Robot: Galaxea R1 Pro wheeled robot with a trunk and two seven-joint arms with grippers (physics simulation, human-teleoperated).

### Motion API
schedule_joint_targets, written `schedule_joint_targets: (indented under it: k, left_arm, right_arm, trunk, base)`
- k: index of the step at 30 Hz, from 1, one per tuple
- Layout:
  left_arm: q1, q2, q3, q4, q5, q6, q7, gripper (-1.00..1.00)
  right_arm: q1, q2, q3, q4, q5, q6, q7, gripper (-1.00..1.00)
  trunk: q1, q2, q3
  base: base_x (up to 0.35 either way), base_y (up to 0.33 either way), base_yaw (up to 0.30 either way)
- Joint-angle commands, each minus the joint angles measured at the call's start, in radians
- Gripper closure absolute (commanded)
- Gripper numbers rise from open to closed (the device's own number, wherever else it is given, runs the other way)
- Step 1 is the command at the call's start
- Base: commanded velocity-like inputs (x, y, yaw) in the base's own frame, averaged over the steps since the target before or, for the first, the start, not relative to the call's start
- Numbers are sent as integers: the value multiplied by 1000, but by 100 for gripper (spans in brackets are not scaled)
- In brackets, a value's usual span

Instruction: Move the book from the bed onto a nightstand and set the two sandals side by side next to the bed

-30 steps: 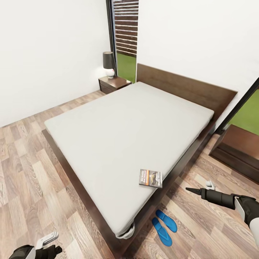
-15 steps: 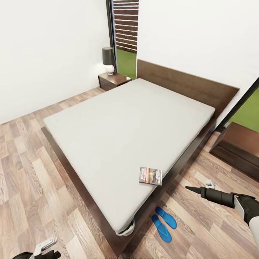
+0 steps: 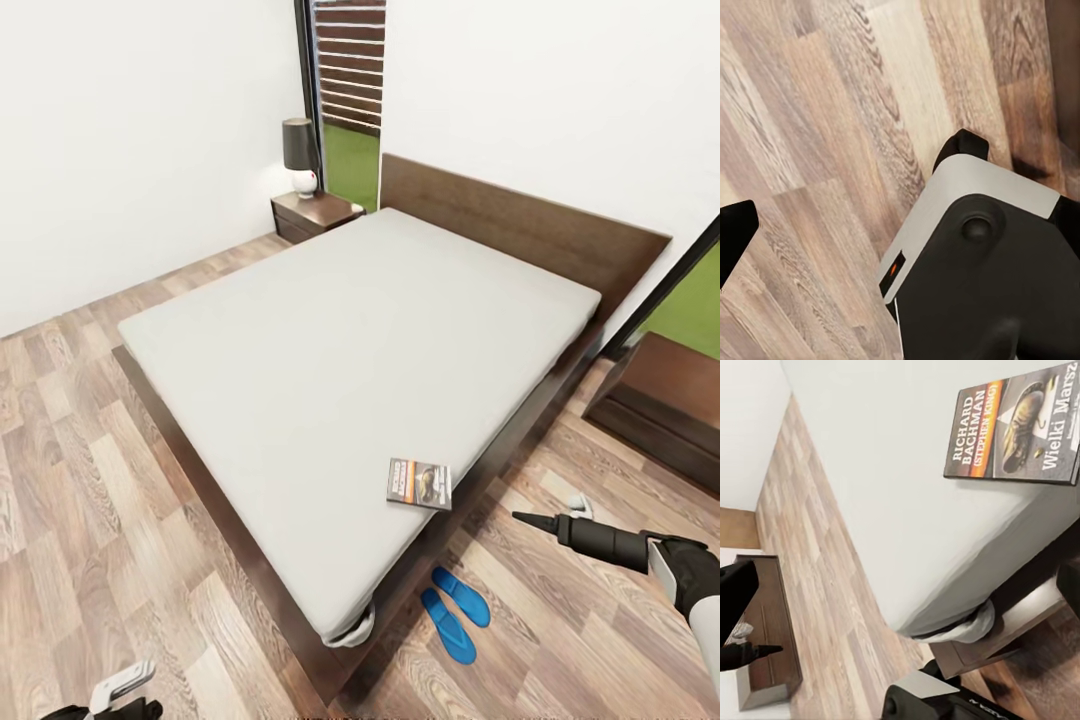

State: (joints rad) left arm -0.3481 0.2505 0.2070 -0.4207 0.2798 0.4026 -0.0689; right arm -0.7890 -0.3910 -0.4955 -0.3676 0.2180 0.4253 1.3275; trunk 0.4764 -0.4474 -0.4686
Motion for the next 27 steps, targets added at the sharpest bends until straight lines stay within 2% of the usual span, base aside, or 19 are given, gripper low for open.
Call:
schedule_joint_targets:
  k: [1, 8, 13, 20, 27]
  left_arm:
    - [0, 0, 6, -1, 3, 3, -2, -100]
    - [1, -1, 7, 0, 4, -15, 2, -100]
    - [1, -2, 7, 1, 3, -36, 3, -100]
    - [1, -3, 8, 30, 3, -79, 4, -100]
    - [1, -4, 8, 83, 2, -141, 3, -100]
  right_arm:
    - [-3, 1, -10, 0, 9, 10, 12, -100]
    - [-9, 1, -17, 0, 7, 14, 46, -100]
    - [-12, 1, -20, -1, -5, 45, 70, -100]
    - [-15, 0, -20, -1, -98, 94, 78, -100]
    - [-16, 4, -20, -1, -130, 105, 76, -100]
  trunk:
    - [0, -2, -3]
    - [0, -2, -14]
    - [0, -2, -23]
    - [0, -2, -34]
    - [0, -2, -46]
  base:
    - [0, 0, 0]
    - [0, 0, 0]
    - [0, 0, 0]
    - [0, 0, 0]
    - [0, 0, 0]
